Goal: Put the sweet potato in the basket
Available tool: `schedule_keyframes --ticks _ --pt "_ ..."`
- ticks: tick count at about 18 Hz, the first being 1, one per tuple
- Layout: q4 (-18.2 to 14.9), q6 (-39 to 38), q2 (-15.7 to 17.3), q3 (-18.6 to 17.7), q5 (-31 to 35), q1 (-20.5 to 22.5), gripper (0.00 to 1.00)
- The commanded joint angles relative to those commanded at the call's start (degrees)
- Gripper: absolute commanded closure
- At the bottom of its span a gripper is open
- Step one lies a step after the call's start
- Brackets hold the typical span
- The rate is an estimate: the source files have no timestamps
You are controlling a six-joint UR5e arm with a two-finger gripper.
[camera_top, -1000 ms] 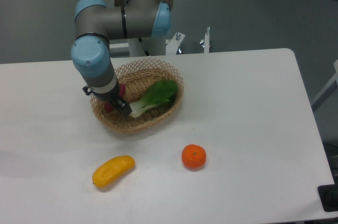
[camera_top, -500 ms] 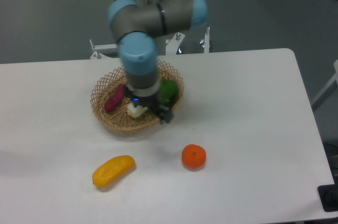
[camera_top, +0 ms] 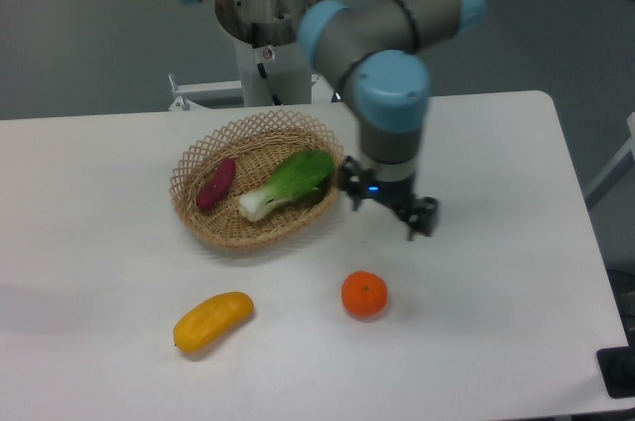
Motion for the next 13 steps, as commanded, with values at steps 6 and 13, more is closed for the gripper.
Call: schedule_keyframes --ticks 6,13 --pt "-0.1 7.4 -4.2 3.6 -0.1 4.9 0.00" --pt "0.1 14.4 -6.6 5.2 -0.4 8.6 0.00"
